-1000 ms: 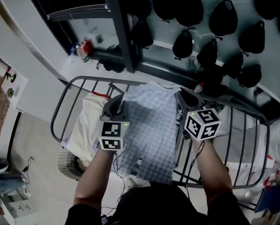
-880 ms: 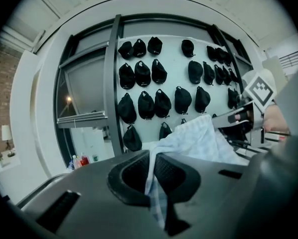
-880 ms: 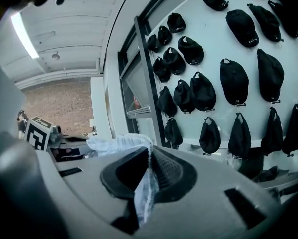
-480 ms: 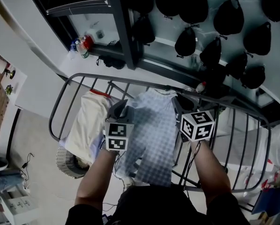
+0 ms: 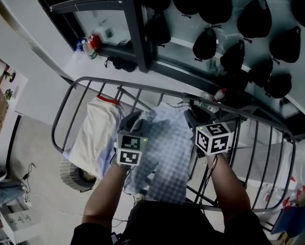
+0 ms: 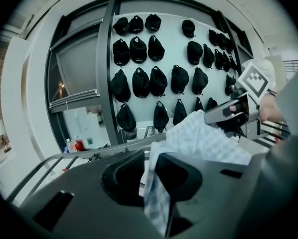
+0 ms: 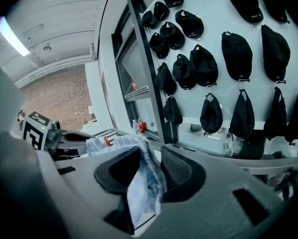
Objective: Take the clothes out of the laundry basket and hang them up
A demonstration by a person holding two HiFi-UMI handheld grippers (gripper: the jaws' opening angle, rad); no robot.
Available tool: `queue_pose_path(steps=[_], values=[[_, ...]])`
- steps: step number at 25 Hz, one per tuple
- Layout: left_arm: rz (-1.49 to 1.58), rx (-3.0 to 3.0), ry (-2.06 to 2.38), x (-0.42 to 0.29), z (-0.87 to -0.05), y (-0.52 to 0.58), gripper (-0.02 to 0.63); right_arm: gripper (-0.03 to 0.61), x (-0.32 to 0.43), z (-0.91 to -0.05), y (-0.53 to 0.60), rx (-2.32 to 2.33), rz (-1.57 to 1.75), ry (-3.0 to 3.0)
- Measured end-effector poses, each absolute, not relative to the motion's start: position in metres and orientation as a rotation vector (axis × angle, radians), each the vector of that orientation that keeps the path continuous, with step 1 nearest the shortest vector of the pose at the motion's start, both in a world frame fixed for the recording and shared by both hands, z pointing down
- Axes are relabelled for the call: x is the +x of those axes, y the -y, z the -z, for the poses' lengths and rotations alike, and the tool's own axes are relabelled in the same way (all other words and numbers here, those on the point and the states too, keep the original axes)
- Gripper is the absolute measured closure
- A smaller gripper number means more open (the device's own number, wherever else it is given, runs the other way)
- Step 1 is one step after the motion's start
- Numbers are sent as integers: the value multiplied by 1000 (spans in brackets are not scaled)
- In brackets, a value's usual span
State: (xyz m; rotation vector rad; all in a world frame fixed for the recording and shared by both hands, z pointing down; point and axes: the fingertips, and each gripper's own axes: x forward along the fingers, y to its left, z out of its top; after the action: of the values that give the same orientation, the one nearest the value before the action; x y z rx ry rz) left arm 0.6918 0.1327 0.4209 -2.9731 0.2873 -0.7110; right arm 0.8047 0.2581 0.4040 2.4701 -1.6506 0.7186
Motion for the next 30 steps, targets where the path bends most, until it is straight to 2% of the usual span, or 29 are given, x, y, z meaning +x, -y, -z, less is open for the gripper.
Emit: queue_pose_path(steps=[3,12,18,30], values=[[732,-2963,-268,692,-424,-134,494,405,803,-409,-259,2444,-739,1650],[847,-2813,-136,680,-436,-148,360,328,789,-417,-260,2332,-685,1615],[924,-2753,-82,662,-448,-151,322,313,782,-411,-259,2345,-677,1617],[796,-2872,-100,632,-417,-152,322,298,745,-394,-257,2347,-624,1622]])
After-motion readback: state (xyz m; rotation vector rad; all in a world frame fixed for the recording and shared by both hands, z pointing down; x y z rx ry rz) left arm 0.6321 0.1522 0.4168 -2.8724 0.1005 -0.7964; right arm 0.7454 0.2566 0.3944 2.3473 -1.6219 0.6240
